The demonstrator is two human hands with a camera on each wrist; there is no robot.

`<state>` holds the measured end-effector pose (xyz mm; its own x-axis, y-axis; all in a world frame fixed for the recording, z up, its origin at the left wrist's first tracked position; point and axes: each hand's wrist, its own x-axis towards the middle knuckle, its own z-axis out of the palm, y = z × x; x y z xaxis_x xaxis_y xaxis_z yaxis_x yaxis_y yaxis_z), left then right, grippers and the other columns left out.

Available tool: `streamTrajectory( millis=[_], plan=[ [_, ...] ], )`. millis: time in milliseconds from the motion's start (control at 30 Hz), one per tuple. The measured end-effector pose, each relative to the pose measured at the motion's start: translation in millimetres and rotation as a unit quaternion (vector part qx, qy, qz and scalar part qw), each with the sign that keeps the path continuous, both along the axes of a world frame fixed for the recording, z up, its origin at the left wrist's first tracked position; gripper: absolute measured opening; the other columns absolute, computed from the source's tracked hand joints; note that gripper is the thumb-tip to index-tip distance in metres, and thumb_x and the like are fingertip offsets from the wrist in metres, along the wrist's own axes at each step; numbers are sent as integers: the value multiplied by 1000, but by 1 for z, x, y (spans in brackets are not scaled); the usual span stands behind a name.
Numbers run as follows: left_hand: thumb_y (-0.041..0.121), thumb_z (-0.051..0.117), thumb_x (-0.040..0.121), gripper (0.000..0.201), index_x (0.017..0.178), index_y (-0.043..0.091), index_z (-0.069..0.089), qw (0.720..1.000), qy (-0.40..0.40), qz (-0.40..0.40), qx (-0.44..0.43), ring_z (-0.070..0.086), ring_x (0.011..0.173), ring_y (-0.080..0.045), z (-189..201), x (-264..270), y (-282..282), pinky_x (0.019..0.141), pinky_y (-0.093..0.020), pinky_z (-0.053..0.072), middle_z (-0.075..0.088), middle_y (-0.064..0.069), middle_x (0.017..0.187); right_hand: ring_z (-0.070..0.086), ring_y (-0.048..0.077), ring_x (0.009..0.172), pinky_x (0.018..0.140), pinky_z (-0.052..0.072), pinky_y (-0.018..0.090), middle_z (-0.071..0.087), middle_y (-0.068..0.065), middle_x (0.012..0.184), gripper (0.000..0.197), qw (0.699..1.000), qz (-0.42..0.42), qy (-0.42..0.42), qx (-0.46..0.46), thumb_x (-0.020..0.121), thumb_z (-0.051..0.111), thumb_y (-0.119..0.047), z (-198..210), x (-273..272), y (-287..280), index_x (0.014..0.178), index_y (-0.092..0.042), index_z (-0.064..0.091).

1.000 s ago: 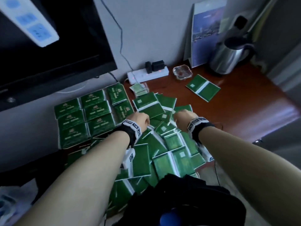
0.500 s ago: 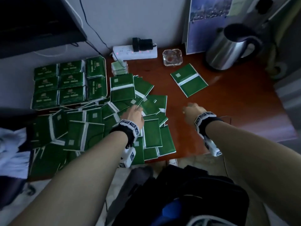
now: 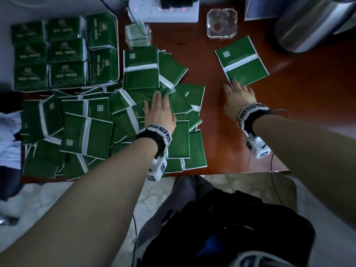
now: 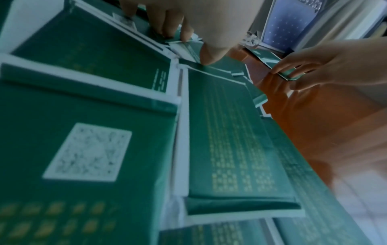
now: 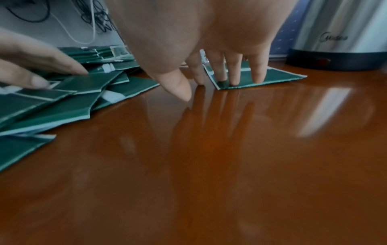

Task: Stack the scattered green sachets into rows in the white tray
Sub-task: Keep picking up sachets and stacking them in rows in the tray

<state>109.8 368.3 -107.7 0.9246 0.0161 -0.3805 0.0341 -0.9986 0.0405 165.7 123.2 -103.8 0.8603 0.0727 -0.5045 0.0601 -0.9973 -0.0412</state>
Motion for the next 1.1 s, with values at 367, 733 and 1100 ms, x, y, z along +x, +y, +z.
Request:
streamTrajectory(
  millis=[367, 733, 1100],
  plan=[
    [30, 47, 98, 58, 149, 11, 27, 997, -23, -64, -32, 19, 150, -19, 7, -5, -30, 122, -51, 7, 23, -7, 161, 41, 35, 130, 109, 35, 48, 41, 13, 145, 64, 998, 11, -40, 46, 80, 57, -17, 7, -15, -21, 141, -8, 38],
    [29, 54, 93, 61, 147, 9, 33, 995, -14, -41, -93, 29, 146, -21, -1, -50, -137, 121, -41, 20, 32, -9, 158, 46, 34, 121, 99, 42, 44, 50, 11, 131, 51, 995, 77, -18, 58, 85, 52, -15, 15, -47, -89, 135, -10, 44],
    [25, 59, 87, 35, 121, 18, 58, 986, -46, -28, -159, 65, 95, -26, 4, -99, -208, 93, -37, 50, 70, 0, 111, 50, 32, 115, 93, 48, 43, 52, 9, 125, 41, 989, 137, -7, 48, 87, 50, -16, 16, -102, -184, 127, -12, 50]
  ],
)
